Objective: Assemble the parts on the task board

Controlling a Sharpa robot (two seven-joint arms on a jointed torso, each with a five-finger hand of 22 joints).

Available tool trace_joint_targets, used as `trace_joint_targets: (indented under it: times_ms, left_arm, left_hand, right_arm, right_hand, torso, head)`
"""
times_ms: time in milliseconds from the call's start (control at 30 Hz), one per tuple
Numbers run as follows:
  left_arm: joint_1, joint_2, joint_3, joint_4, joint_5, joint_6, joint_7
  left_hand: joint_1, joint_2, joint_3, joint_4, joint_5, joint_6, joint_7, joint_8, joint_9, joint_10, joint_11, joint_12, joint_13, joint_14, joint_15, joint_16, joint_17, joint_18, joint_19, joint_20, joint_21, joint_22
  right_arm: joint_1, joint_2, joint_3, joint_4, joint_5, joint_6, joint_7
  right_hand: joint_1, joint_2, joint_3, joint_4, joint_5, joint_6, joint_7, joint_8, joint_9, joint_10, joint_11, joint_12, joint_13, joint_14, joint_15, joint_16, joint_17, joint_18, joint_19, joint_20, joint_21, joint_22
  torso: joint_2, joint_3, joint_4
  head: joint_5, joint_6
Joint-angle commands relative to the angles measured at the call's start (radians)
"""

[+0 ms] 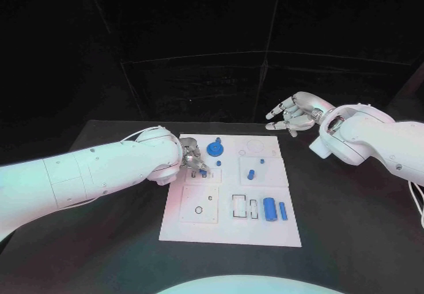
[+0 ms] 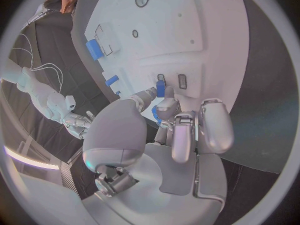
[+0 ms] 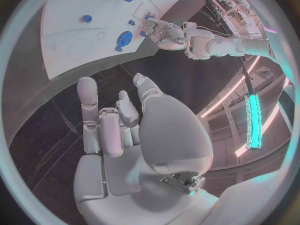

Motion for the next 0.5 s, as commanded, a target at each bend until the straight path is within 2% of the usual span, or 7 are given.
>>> trace_joint_targets:
  times_ms: [33, 200, 500]
  left_arm:
    - [-0.001, 0.002, -0.001, 0.000, -0.013, 0.044, -0.019]
    - [-0.001, 0.003, -0.001, 0.001, -0.013, 0.059, -0.023]
    - [-0.001, 0.003, -0.001, 0.002, -0.013, 0.079, -0.029]
  left_hand:
    - [0.002, 0.005, 0.177, -0.174, 0.003, -0.005, -0.002, 0.004, 0.001, 0.008, 0.000, 0.003, -0.001, 0.102, 0.003, 0.003, 0.263, -0.014, 0.004, 0.000, 0.002, 0.001]
    - [0.002, 0.004, 0.179, -0.174, 0.003, -0.005, -0.002, 0.004, 0.002, 0.007, 0.000, 0.001, -0.004, 0.102, 0.003, 0.003, 0.263, -0.014, 0.004, 0.000, 0.002, 0.001]
    - [0.002, 0.003, 0.180, -0.174, 0.003, -0.005, -0.002, 0.004, 0.002, 0.005, 0.000, -0.003, -0.009, 0.102, 0.003, 0.003, 0.263, -0.014, 0.004, 0.001, 0.002, 0.001]
  right_arm:
    - [0.002, 0.002, 0.001, 0.000, -0.004, 0.004, 0.002]
    - [0.002, 0.003, 0.001, 0.000, -0.004, 0.004, 0.004]
    - [0.002, 0.005, 0.001, 0.000, -0.005, 0.005, 0.005]
  right_hand:
    - [-0.002, 0.011, 0.001, 0.006, 0.005, -0.006, 0.001, 0.007, -0.001, -0.005, 0.002, -0.005, -0.001, 0.043, -0.005, -0.007, -0.002, 0.005, -0.007, 0.001, -0.003, -0.001]
    - [-0.002, 0.013, 0.002, 0.007, 0.005, -0.006, 0.001, 0.007, -0.001, -0.005, 0.001, -0.004, -0.001, 0.043, -0.005, -0.007, -0.001, 0.005, -0.007, 0.001, -0.004, -0.001]
    - [-0.002, 0.013, 0.002, 0.007, 0.005, -0.006, 0.001, 0.007, -0.001, -0.005, 0.001, -0.004, -0.001, 0.043, -0.005, -0.007, -0.001, 0.005, -0.007, 0.001, -0.004, -0.001]
  torso:
    - [0.000, -0.0002, 0.0003]
    - [0.000, -0.0001, 0.0008]
    - [0.000, 0.0000, 0.0007]
  head:
    - [0.001, -0.003]
    - [-0.001, -0.002]
    - [-0.001, -0.007]
